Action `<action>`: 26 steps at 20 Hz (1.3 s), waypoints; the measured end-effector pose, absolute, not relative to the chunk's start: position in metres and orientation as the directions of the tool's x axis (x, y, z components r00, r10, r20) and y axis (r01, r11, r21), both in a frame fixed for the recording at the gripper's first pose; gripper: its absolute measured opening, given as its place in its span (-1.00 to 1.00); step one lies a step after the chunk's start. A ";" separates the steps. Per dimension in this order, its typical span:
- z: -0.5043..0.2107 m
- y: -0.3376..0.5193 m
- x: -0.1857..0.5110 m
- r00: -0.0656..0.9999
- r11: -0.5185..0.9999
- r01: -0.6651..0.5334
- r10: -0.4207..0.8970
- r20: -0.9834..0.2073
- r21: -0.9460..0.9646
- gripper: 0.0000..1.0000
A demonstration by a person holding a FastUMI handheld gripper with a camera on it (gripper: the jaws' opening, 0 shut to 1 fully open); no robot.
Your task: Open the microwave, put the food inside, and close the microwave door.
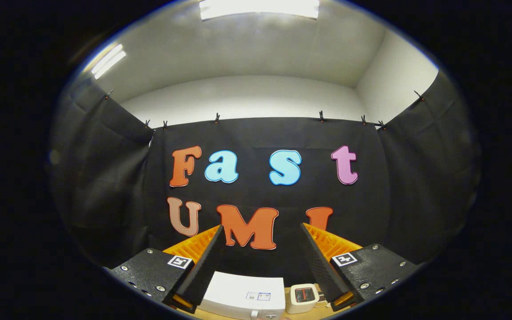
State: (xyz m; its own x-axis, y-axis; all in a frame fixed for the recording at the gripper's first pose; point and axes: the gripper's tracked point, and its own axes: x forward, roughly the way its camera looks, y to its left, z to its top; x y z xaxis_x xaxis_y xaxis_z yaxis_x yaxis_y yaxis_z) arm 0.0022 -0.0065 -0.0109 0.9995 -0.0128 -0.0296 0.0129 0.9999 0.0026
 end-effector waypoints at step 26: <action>-0.256 0.044 0.016 0.942 0.978 -0.003 0.072 -0.326 0.209 0.97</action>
State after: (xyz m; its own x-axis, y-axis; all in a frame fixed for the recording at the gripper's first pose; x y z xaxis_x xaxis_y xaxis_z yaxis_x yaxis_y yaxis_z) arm 0.0165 0.0441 -0.2559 0.9425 0.0725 -0.3264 -0.0028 0.9779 0.2092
